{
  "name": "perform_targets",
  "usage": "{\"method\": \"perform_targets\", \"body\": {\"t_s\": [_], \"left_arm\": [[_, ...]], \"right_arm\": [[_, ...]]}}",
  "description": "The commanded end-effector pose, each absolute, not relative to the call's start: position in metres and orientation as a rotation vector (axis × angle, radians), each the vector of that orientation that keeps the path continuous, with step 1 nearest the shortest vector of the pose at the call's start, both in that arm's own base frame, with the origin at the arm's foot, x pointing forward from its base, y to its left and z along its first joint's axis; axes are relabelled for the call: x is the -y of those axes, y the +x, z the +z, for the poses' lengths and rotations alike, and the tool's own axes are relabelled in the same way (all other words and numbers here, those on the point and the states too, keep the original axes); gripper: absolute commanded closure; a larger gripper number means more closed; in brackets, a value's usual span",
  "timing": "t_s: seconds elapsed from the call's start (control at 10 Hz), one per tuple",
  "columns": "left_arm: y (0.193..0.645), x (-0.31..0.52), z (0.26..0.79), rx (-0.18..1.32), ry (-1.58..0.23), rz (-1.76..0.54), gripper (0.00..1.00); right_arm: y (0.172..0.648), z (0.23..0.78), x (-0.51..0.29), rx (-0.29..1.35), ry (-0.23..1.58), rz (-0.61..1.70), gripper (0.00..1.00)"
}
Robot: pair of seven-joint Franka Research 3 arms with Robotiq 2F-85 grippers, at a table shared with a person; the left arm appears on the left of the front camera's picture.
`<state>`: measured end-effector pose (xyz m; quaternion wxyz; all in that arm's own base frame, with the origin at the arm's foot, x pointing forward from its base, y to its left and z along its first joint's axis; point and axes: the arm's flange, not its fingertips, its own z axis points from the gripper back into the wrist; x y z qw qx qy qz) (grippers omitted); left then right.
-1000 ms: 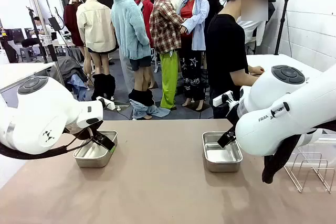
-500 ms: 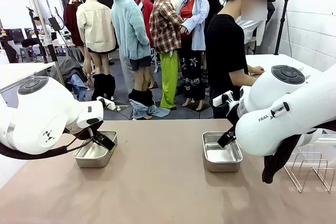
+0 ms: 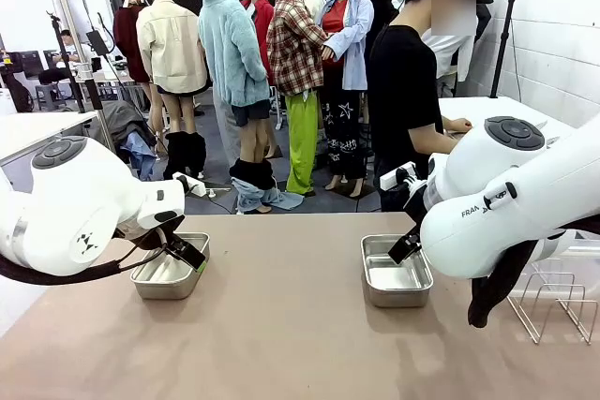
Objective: Place the bread in airtight containers.
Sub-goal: Lift both Airtight Container.
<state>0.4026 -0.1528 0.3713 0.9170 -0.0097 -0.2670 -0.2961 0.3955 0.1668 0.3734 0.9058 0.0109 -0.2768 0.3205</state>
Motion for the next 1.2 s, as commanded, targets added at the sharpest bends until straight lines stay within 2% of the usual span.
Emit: {"method": "perform_targets", "body": {"t_s": [0.0,0.2,0.3,0.5,0.6,0.9,1.1], "left_arm": [[0.403,0.152,0.371,0.549,-0.021,-0.606,0.0],[0.403,0.152,0.371,0.549,-0.021,-0.606,0.0],[0.403,0.153,0.371,0.549,-0.02,-0.609,0.0],[0.408,0.13,0.422,0.701,0.021,-0.559,0.0],[0.408,0.118,0.438,0.727,0.046,-0.535,0.0],[0.406,0.051,0.474,0.76,0.131,-0.437,0.0],[0.407,0.01,0.476,0.724,0.172,-0.344,0.0]], "right_arm": [[0.395,0.373,-0.167,0.572,0.023,0.662,0.0],[0.395,0.373,-0.167,0.572,0.023,0.662,0.0],[0.397,0.392,-0.162,0.616,0.006,0.675,0.0],[0.405,0.437,-0.145,0.717,-0.048,0.612,0.0],[0.406,0.456,-0.131,0.754,-0.063,0.586,0.0],[0.399,0.505,-0.043,0.816,-0.201,0.321,0.0],[0.385,0.513,0.025,0.8,-0.242,0.139,0.0]]}}
